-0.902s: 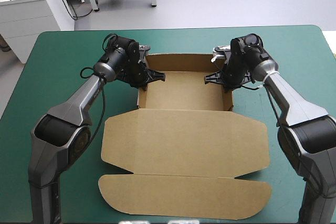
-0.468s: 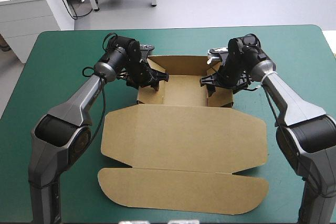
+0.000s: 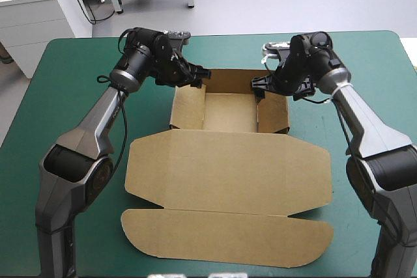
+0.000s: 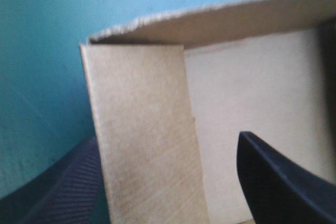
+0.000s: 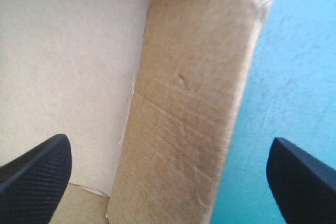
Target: Fold the box
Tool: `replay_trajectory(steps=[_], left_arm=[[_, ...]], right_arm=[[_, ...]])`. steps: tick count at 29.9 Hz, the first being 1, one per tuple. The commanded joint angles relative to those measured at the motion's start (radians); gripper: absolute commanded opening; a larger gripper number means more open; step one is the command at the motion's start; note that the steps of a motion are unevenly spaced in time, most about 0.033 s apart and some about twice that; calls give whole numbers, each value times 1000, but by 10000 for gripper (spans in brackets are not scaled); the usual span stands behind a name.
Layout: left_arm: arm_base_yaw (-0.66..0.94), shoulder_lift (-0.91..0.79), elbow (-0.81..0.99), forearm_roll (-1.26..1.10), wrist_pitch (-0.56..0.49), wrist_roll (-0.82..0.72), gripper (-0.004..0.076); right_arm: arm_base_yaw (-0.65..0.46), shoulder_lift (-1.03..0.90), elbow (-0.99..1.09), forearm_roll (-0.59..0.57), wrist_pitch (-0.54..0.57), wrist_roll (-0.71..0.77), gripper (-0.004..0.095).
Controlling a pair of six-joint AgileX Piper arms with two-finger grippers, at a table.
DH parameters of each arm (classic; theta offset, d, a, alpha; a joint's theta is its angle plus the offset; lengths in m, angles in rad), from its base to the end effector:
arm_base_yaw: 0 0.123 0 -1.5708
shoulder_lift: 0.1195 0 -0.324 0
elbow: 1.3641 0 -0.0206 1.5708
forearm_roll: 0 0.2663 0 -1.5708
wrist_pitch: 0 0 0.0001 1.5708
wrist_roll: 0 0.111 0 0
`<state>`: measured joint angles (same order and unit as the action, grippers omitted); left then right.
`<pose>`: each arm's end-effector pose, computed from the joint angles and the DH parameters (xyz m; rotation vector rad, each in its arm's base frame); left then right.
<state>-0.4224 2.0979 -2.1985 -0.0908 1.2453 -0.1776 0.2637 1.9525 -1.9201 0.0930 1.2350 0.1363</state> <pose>0.4588 -0.2167 0.3552 0.3162 2.6411 -0.3254 0.4441 0.1300 0.3401 -0.1578 2.7633 0.2362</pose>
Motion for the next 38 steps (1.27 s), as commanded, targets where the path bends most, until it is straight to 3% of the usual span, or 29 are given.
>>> replay_trajectory(steps=[1, 5, 8, 10, 11, 19, 27, 38], left_arm=[[-3, -71, -141, -6, 50, 1, 482], [-3, -97, -238, -1, 50, 38, 372], [-3, -146, -242, 1, 50, 102, 188], [-3, -188, -242, 1, 52, 104, 16], [-3, -206, -242, -5, 52, 107, -3], [-3, -442, -152, -10, 52, 158, -8], [-3, -815, 311, -8, 50, 178, -8], [-3, -1223, 917, -6, -15, 178, -8]], right_arm=[[-23, -114, -78, 0, 16, -2, 928], [-23, -209, -80, -16, 18, -31, 928], [-23, -281, -80, -17, 18, -45, 928], [-23, -331, -80, -34, 18, -57, 928], [-23, -350, -80, -49, 16, -66, 928], [-23, -531, -1, -93, 16, -83, 928], [-23, -580, 231, -87, -16, -37, 928], [-21, -375, 236, 2, -116, -3, 928]])
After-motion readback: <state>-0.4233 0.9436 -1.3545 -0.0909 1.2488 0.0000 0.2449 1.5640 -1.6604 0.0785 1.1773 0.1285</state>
